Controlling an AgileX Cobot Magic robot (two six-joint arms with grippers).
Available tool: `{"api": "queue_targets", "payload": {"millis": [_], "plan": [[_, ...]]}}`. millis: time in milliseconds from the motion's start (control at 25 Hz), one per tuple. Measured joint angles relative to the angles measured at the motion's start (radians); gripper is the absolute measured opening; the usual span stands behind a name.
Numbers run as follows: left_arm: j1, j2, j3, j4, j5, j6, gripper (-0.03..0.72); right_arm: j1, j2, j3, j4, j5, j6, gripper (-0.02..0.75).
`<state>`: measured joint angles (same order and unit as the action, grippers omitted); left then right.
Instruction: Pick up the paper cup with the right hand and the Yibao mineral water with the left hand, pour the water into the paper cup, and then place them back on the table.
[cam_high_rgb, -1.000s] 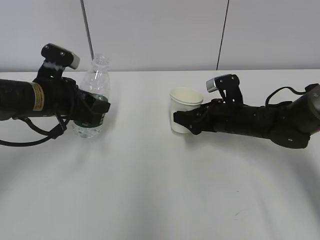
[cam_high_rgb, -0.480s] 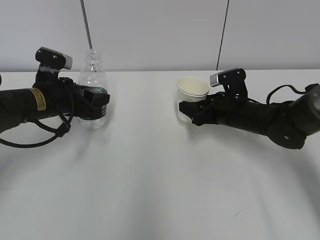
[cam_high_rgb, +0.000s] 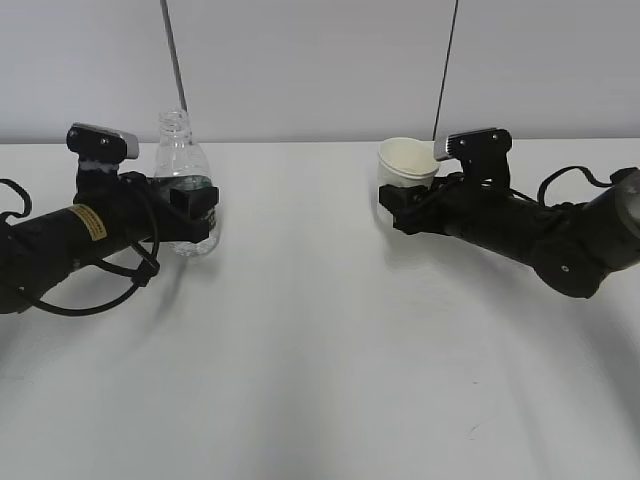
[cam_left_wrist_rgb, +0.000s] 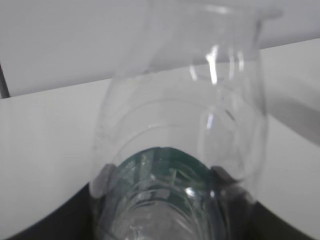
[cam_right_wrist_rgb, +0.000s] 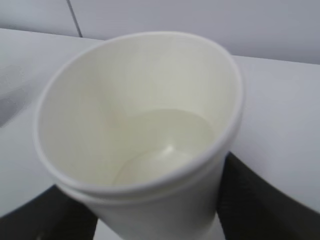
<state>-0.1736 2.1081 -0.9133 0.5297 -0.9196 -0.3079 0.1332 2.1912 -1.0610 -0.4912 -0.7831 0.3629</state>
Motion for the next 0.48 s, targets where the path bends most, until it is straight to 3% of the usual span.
{"api": "queue_targets", "payload": {"millis": [480], "plan": [[0.001,0.064,-0.007,-0.053,-0.104,0.038,0.353,0.000,0.002,0.000,0.107,0.046,-0.059,0.506]]}}
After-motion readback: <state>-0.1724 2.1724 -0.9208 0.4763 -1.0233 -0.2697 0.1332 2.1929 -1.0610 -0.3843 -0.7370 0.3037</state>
